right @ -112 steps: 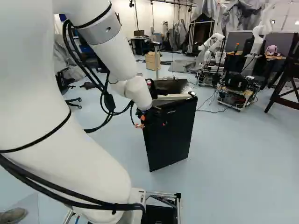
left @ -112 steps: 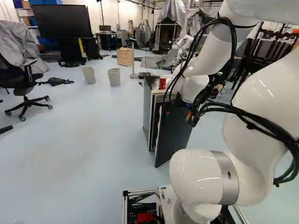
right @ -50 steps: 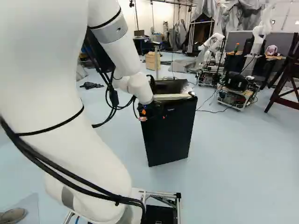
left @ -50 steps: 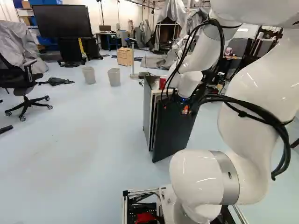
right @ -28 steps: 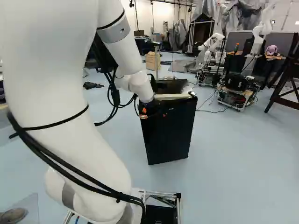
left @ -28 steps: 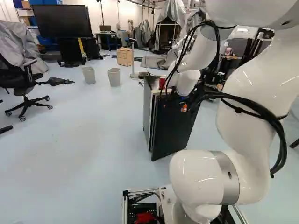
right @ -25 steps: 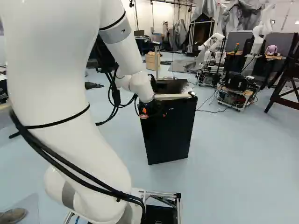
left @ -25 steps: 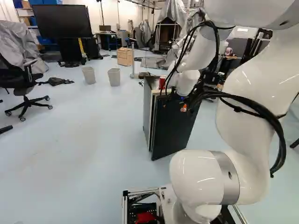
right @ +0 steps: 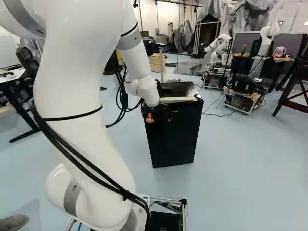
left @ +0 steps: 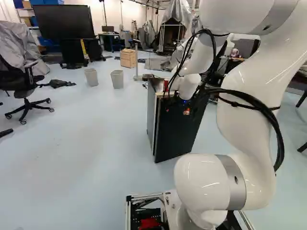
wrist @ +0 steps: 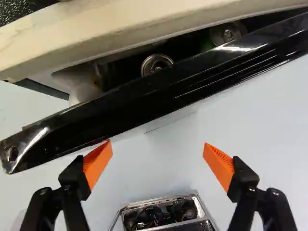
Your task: Grab a drink from the fridge
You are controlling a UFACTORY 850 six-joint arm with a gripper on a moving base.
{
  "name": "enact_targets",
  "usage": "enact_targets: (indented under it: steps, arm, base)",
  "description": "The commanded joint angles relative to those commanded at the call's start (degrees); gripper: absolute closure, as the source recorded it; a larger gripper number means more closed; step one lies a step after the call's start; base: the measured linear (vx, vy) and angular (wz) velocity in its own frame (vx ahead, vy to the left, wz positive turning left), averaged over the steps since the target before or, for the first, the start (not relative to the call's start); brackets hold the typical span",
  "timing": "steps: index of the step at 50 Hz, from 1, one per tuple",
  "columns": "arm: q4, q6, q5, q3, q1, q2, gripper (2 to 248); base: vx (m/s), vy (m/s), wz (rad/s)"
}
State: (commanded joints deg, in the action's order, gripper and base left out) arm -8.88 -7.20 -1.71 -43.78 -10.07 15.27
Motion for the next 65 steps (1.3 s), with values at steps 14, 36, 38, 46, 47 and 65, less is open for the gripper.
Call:
enact_targets:
  steps: [14,36,38,46,47,65]
  arm:
    - [0.0,0.0,0.86,-1.52,0.19,1.27,3]
    - [0.0,0.0,2.43,-3.36,0.41,2.74,3]
    - [0.0,0.0,2.43,-3.51,0.43,2.85,3]
    - [0.0,0.0,2.43,-4.07,0.5,3.3,3]
    - [0.0,0.0,2.43,-4.14,0.5,3.35,3]
    - [0.0,0.0,2.43,-5.35,0.64,4.29,3]
  base:
    - [0.0,0.0,0.0]
    - [0.0,0.0,0.0]
    - [0.0,0.0,0.0]
    - [0.0,0.0,0.0]
    - [0.0,0.0,0.0]
    - [0.0,0.0,0.0]
